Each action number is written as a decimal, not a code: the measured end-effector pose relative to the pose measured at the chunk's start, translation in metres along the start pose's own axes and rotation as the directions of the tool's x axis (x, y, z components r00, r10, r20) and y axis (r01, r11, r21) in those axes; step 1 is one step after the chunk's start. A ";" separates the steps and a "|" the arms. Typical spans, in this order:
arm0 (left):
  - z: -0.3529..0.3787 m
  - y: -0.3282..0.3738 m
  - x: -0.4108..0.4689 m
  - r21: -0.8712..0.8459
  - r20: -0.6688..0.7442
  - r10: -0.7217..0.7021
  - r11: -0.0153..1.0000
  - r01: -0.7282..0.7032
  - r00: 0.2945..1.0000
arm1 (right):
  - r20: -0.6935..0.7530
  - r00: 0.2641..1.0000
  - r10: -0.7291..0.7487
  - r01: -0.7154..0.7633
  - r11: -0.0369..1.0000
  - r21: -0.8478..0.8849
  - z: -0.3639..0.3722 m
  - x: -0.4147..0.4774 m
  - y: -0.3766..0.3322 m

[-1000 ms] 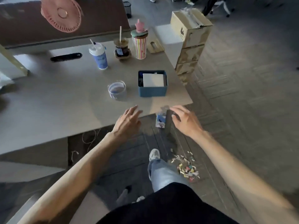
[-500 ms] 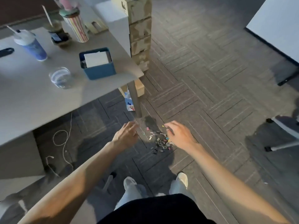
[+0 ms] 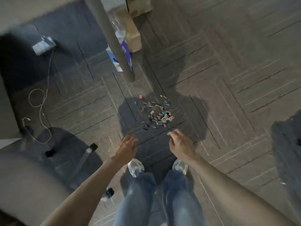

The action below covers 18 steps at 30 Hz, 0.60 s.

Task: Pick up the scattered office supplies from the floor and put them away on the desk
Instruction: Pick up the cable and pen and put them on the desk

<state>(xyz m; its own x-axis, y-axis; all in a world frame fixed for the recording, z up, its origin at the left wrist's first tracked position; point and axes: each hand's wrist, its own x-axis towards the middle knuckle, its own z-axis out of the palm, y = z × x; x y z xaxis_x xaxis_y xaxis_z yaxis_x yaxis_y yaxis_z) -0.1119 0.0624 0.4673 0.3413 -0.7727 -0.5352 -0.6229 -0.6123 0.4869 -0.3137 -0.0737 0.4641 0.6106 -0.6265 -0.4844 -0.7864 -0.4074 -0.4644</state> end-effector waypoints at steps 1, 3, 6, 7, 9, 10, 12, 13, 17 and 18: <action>0.025 -0.009 0.018 -0.024 -0.006 -0.019 1.000 0.019 1.000 | 0.016 1.000 -0.012 0.012 1.000 -0.007 0.024 0.017 0.014; 0.075 -0.035 0.058 -0.050 -0.008 -0.017 0.999 0.016 1.000 | 0.034 0.998 -0.044 0.045 0.999 -0.025 0.075 0.056 0.044; 0.144 -0.078 0.120 -0.003 0.025 -0.012 1.000 0.012 1.000 | 0.024 0.998 -0.057 0.057 0.998 0.001 0.146 0.112 0.090; 0.164 -0.092 0.140 0.018 0.024 0.010 1.000 -0.011 1.000 | 0.009 0.998 -0.059 0.059 0.998 0.006 0.169 0.129 0.107; 0.200 -0.117 0.179 0.056 0.025 0.060 0.997 -0.061 0.998 | -0.050 0.996 -0.068 0.068 0.998 0.000 0.207 0.160 0.140; 0.217 -0.129 0.198 0.063 0.023 0.085 0.994 -0.086 0.996 | -0.080 0.994 -0.077 0.077 0.997 -0.010 0.224 0.176 0.156; 0.247 -0.156 0.232 0.074 0.023 0.127 0.989 -0.129 0.992 | -0.149 0.984 -0.103 0.098 0.994 -0.041 0.255 0.206 0.185; 0.261 -0.169 0.248 0.072 -0.003 0.165 0.984 -0.164 0.986 | -0.184 0.975 -0.123 0.112 0.991 -0.066 0.269 0.222 0.196; 0.300 -0.210 0.300 0.107 -0.084 0.360 0.930 -0.351 0.929 | -0.254 0.957 -0.136 0.077 0.970 -0.229 0.312 0.276 0.229; 0.305 -0.219 0.311 0.151 -0.074 0.411 0.905 -0.397 0.909 | -0.261 0.957 -0.131 0.059 0.962 -0.268 0.320 0.287 0.235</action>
<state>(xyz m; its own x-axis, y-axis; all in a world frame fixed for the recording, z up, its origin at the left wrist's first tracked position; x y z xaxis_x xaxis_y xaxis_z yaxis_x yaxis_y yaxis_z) -0.0836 0.0069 -0.0163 0.1062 -0.9662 -0.2350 -0.8055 -0.2222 0.5494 -0.2934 -0.1365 -0.0211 0.6627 -0.7190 -0.2093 -0.7455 -0.6067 -0.2761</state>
